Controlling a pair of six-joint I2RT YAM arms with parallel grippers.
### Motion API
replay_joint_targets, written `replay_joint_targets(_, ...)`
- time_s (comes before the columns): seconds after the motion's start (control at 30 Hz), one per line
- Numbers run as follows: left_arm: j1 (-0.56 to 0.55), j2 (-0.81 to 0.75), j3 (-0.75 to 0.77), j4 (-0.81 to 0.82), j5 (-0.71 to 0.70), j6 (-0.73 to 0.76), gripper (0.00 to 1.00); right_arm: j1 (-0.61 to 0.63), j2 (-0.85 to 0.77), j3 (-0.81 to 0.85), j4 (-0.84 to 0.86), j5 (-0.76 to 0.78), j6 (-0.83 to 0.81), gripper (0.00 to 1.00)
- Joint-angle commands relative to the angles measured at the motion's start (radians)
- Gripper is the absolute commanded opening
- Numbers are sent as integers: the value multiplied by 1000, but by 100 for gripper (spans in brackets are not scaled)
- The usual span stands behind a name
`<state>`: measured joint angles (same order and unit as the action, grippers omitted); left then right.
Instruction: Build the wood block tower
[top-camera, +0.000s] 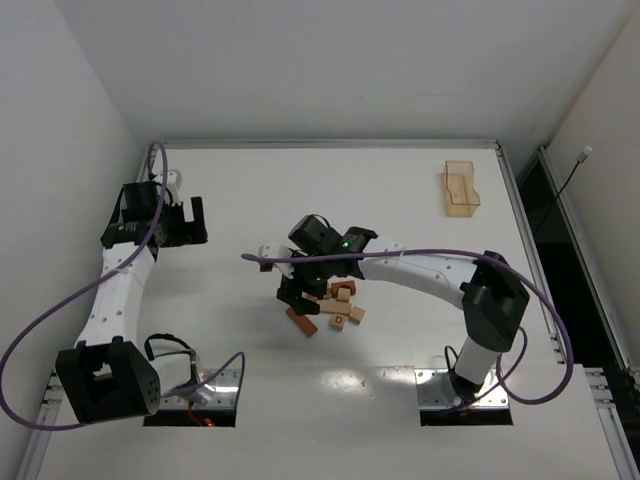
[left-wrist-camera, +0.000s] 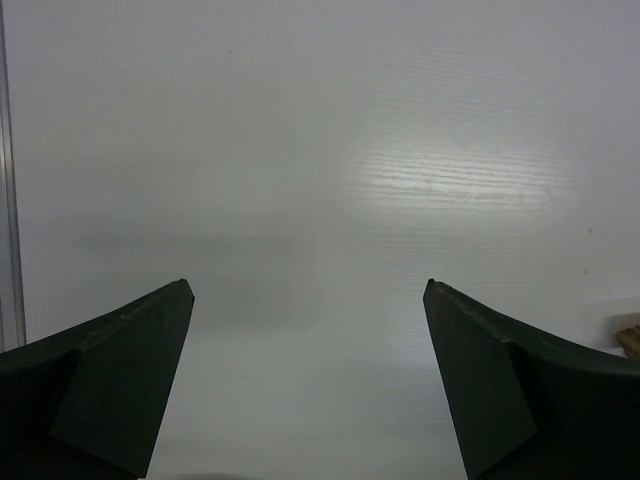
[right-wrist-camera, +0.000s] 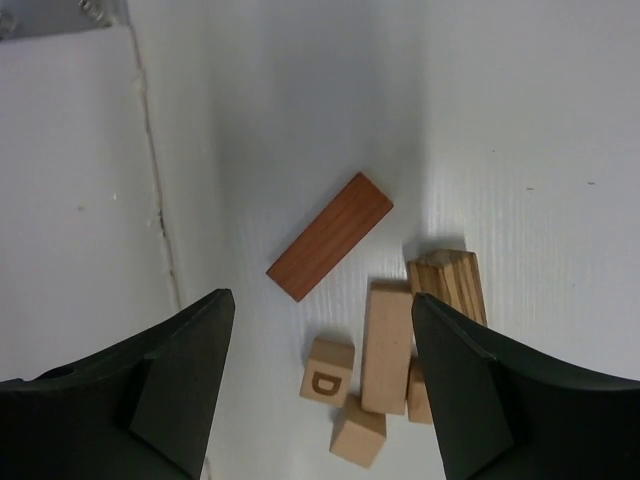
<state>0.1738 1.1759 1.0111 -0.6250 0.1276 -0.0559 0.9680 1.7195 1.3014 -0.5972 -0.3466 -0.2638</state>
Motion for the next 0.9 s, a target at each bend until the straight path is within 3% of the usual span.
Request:
replay_joint_targets(0.0, 6, -59, -12, 2, -68, -25, 100, 9, 37, -8, 122, 89, 225, 69)
replay_joint_targets(0.27, 15, -96, -31, 2, -135, -48, 100, 18, 199, 56, 99, 167, 391, 60)
replay_joint_targets(0.6, 24, -64, -22, 13, -135, -48, 100, 18, 281, 56, 79, 193, 402, 51)
replay_joint_targets(0.87, 55, -33, -40, 33, -126, -30, 100, 48, 292, 65, 79, 175, 411, 50)
